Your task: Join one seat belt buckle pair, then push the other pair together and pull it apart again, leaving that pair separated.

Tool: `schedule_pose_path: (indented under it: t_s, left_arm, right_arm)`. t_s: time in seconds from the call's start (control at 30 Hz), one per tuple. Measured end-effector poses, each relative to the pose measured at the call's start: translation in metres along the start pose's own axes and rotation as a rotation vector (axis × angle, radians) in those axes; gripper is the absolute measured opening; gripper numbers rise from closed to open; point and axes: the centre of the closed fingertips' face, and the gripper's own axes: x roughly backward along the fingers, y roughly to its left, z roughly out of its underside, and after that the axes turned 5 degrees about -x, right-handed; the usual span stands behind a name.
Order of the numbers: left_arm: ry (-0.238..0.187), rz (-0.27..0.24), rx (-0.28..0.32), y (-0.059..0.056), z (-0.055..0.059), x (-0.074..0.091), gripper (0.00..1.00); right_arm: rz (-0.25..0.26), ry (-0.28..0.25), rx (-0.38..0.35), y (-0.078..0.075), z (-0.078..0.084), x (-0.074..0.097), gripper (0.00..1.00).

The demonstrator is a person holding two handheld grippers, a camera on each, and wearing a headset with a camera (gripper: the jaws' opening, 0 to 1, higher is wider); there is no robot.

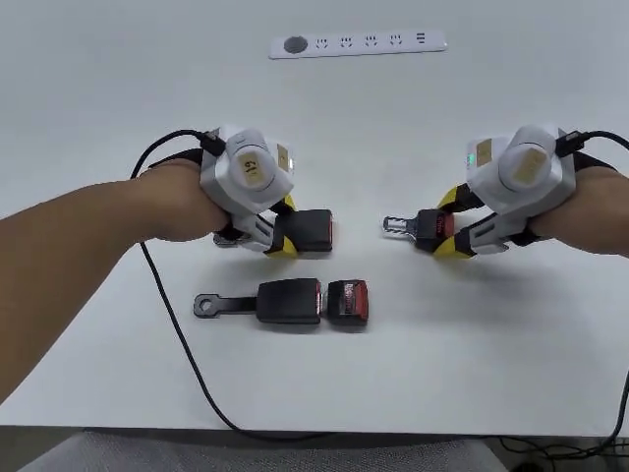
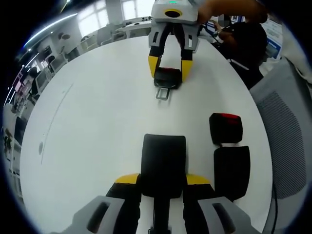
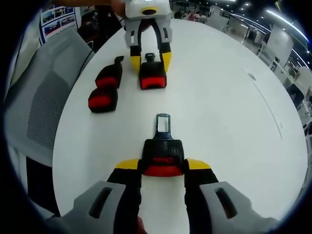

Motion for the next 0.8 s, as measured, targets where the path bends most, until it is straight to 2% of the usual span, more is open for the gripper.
schedule_pose_path:
  t_s: [0.47, 0.6, 0.8]
  left_arm:
    - [-0.009, 0.000, -0.001, 0.001, 0.000, 0.000, 0.34]
    - [-0.010, 0.000, -0.007, 0.001, 0.000, 0.000, 0.33]
    - [-0.018, -0.006, -0.003, 0.002, 0.000, 0.001, 0.33]
  right_arm:
    - [-0.017, -0.019, 0.030, 0.019, -0.038, -0.024, 0.33]
    - [-0.019, -0.021, 0.026, 0.017, -0.047, -0.030, 0.33]
    - [-0.023, 0.004, 0.045, 0.019, -0.053, -0.034, 0.33]
